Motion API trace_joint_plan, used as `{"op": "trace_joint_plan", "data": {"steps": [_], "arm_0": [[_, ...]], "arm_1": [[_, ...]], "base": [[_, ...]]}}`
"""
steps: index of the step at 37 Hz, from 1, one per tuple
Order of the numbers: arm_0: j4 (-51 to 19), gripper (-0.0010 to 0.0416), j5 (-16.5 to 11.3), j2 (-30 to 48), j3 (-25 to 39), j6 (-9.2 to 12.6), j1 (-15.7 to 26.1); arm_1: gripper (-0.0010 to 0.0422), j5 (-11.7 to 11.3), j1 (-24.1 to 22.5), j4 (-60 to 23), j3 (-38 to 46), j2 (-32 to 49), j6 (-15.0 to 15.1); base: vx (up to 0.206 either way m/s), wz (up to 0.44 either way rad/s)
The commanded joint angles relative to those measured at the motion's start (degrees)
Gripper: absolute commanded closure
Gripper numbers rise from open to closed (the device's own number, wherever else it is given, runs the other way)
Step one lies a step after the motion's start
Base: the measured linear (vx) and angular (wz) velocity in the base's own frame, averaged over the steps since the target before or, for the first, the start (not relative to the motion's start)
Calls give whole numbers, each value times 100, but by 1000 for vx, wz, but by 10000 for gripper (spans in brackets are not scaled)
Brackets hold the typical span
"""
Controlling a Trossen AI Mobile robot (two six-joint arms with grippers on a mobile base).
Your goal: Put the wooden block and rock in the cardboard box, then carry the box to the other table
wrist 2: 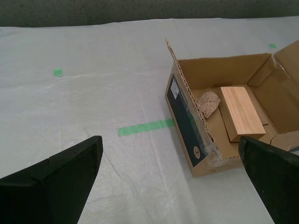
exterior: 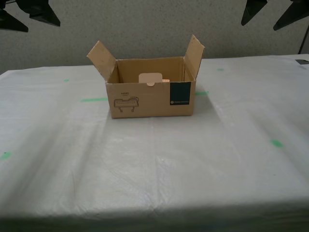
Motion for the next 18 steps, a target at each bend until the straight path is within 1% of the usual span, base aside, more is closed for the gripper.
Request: {"op": "trace_joint_plan", "data": {"steps": [1, 18], "arm_0": [[2, 12, -13, -2, 7, 0, 0], [2, 12, -13, -2, 7, 0, 0]], "arm_1": [[14, -4, 0, 13, 4, 0, 24], [14, -7, -2, 13, 4, 0, 24]], "base": [[0, 0], [0, 0]]}}
